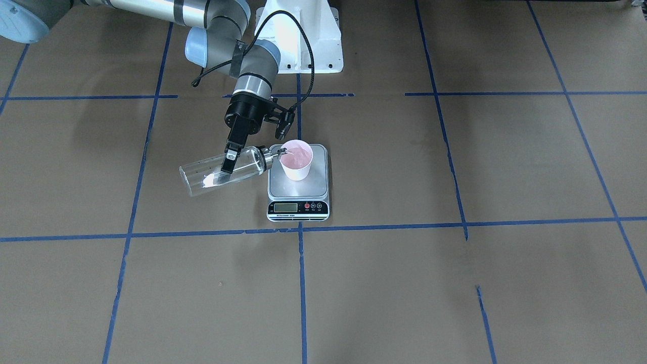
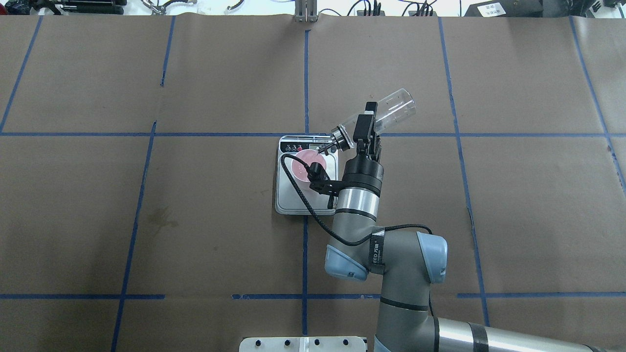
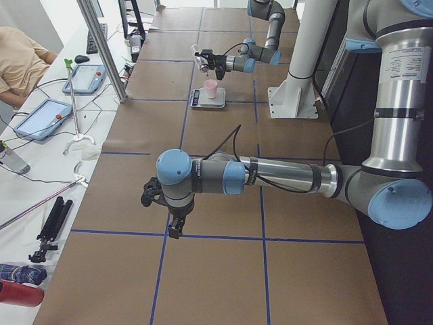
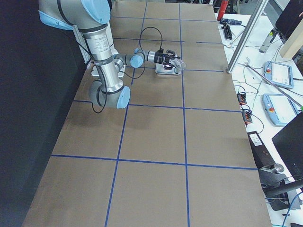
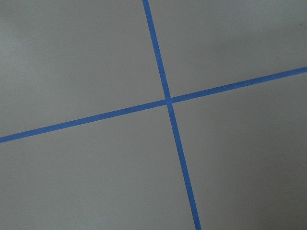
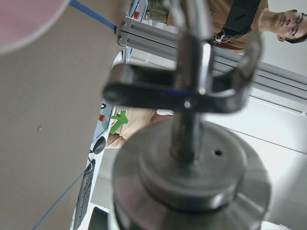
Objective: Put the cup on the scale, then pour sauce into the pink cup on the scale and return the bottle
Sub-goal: 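Hold the bottle tilted over the cup to pour sauce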
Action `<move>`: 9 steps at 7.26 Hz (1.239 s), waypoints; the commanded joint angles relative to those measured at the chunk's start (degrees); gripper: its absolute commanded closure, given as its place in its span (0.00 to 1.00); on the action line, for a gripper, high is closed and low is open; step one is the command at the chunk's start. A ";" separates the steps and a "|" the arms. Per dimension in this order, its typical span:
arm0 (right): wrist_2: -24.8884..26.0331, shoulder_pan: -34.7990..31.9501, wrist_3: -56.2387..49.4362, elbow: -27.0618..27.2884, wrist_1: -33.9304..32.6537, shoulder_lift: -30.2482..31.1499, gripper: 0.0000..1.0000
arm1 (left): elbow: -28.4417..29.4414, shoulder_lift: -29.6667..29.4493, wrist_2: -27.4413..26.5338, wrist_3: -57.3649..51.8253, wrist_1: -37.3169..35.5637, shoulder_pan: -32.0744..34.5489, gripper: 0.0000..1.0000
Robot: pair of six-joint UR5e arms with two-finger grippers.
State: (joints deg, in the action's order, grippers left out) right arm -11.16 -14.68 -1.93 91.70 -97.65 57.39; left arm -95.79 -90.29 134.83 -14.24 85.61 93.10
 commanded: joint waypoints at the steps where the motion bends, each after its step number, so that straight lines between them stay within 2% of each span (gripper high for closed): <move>1: 0.00 0.00 0.00 -0.03 0.00 0.00 1.00 | -0.01 0.02 0.00 0.00 0.00 -0.02 0.00; 9: 0.62 0.09 0.00 -0.03 0.35 0.00 1.00 | -0.19 0.02 0.00 0.00 0.00 -0.02 0.00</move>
State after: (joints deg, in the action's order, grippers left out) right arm -10.51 -14.59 -1.93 91.60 -97.57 57.39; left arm -95.92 -90.26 134.82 -14.24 85.61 93.09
